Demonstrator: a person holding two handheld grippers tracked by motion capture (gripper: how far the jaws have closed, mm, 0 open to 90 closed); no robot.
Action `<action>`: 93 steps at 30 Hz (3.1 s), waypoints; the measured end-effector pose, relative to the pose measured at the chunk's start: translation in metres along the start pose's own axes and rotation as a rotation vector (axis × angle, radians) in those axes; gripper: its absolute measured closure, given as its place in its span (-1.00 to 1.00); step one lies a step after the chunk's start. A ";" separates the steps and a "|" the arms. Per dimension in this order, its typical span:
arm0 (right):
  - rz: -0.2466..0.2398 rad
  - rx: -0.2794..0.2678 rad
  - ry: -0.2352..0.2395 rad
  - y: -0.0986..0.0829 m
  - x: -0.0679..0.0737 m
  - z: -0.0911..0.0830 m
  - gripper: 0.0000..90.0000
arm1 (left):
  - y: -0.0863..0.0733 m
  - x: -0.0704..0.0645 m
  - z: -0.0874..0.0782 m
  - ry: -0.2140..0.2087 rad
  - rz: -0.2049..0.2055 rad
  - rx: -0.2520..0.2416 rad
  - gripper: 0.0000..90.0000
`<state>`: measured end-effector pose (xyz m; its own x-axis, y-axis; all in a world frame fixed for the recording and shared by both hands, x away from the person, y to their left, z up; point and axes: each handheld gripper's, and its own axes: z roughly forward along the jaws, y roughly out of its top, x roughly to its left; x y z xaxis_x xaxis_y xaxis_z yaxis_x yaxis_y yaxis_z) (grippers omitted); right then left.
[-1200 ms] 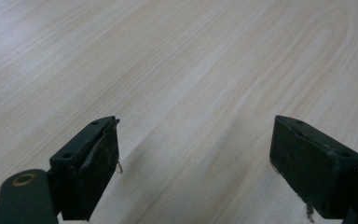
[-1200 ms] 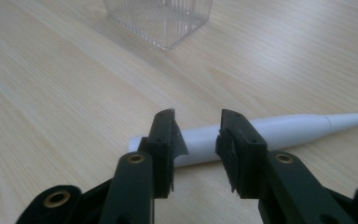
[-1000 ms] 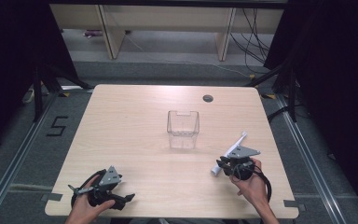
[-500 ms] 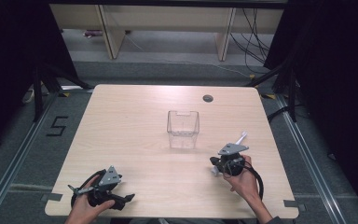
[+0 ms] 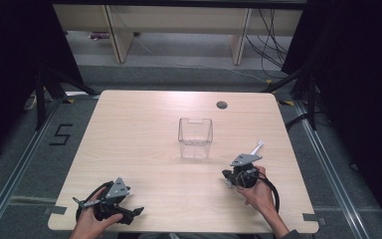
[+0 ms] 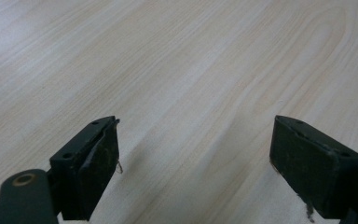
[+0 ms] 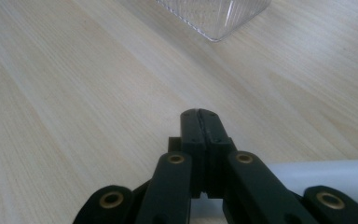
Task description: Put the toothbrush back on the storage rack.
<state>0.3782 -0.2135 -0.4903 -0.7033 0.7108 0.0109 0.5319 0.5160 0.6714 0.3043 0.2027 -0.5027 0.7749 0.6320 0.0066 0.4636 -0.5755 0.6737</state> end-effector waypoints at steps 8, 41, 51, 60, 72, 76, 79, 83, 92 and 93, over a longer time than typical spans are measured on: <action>0.003 0.020 0.015 -0.004 -0.001 -0.002 1.00 | 0.000 0.000 0.000 -0.001 0.001 0.001 -0.66; 0.078 0.027 0.006 -0.035 -0.021 -0.031 1.00 | 0.000 0.000 0.000 -0.002 0.002 0.002 -0.66; 0.091 0.049 -0.009 -0.040 -0.027 -0.041 1.00 | 0.000 -0.001 0.000 -0.002 -0.006 -0.004 -0.66; 0.108 0.055 -0.015 -0.046 -0.032 -0.045 1.00 | 0.000 0.000 0.000 -0.001 0.001 0.000 -0.66; 0.096 0.043 -0.029 -0.049 -0.035 -0.046 1.00 | 0.000 -0.001 0.000 -0.002 -0.006 -0.008 -0.66; 0.093 0.072 -0.016 -0.049 -0.036 -0.047 1.00 | 0.000 0.000 0.000 -0.001 -0.006 -0.008 -0.66; 0.091 0.085 -0.020 -0.049 -0.036 -0.048 1.00 | 0.001 0.000 0.000 0.001 -0.002 -0.004 -0.66; 0.091 0.086 -0.017 -0.049 -0.037 -0.048 0.98 | 0.000 0.000 0.000 0.001 -0.005 -0.004 -0.66; 0.031 0.123 -0.068 -0.010 -0.036 -0.066 0.21 | 0.000 0.000 -0.001 0.004 -0.019 -0.015 -0.66; 0.022 0.130 -0.074 -0.005 -0.038 -0.066 0.19 | 0.000 -0.001 0.000 -0.003 -0.026 -0.018 -0.66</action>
<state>0.3709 -0.2747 -0.4454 -0.6567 0.7534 -0.0332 0.6066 0.5538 0.5703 0.3036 0.2022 -0.5027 0.7642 0.6448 -0.0131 0.4755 -0.5496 0.6869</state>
